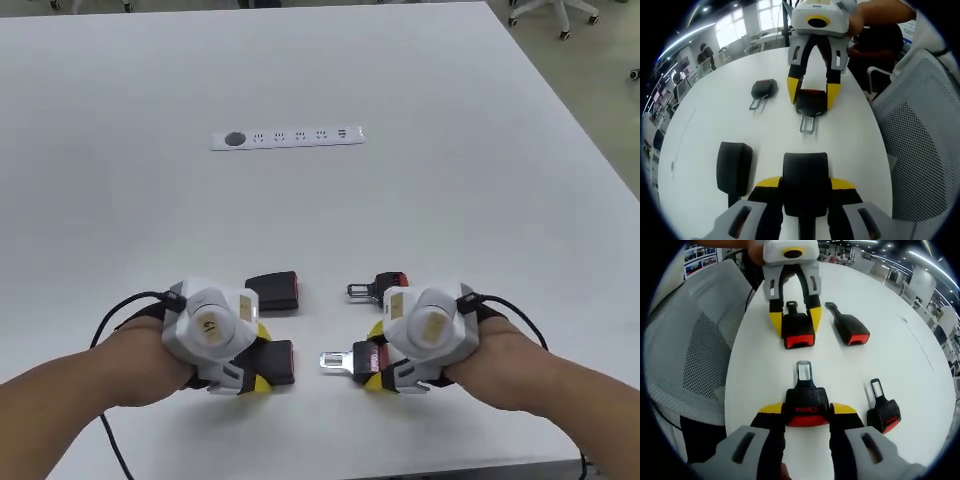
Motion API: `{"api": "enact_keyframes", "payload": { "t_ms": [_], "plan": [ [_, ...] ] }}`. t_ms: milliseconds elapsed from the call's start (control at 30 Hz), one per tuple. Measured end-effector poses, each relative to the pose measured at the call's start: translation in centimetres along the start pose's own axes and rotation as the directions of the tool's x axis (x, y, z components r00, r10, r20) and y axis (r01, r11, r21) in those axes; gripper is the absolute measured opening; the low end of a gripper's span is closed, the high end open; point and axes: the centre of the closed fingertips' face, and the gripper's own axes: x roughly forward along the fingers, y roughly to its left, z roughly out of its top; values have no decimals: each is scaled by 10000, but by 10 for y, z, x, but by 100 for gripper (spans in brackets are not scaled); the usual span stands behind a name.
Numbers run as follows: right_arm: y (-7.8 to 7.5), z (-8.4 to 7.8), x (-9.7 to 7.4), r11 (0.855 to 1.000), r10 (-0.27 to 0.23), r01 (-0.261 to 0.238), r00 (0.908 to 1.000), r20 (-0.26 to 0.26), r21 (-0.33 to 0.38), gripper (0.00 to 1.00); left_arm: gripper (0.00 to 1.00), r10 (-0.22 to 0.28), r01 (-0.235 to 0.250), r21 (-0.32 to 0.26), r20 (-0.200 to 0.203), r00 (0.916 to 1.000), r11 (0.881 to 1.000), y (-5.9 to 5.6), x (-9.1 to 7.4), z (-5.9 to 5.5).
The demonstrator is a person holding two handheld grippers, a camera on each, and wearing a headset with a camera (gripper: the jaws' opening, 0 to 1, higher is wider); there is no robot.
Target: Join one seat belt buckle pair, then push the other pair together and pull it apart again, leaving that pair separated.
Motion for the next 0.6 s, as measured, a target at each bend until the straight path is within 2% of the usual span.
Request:
{"api": "enact_keyframes", "payload": {
  "t_ms": [300, 333, 500, 600],
  "plan": [
    [6, 22, 15, 9999, -48, 49, 10000, 54, -97, 33, 33, 11, -11, 20, 11, 10000, 10000, -1, -1, 1],
    [5, 22, 16, 9999, -106, 105, 9999, -75, -114, 33, 33, 0, 0, 4, -17, 10000, 10000, -1, -2, 1],
    [4, 21, 14, 9998, -65, 63, 9999, -99, -171, 33, 33, -6, 6, 38, -22, 10000, 10000, -1, -3, 2],
    [4, 22, 15, 9990, -94, 79, 9994, -324, -444, 33, 33, -35, 36, 59, -58, 10000, 10000, 0, -3, 2]
  ]
}}
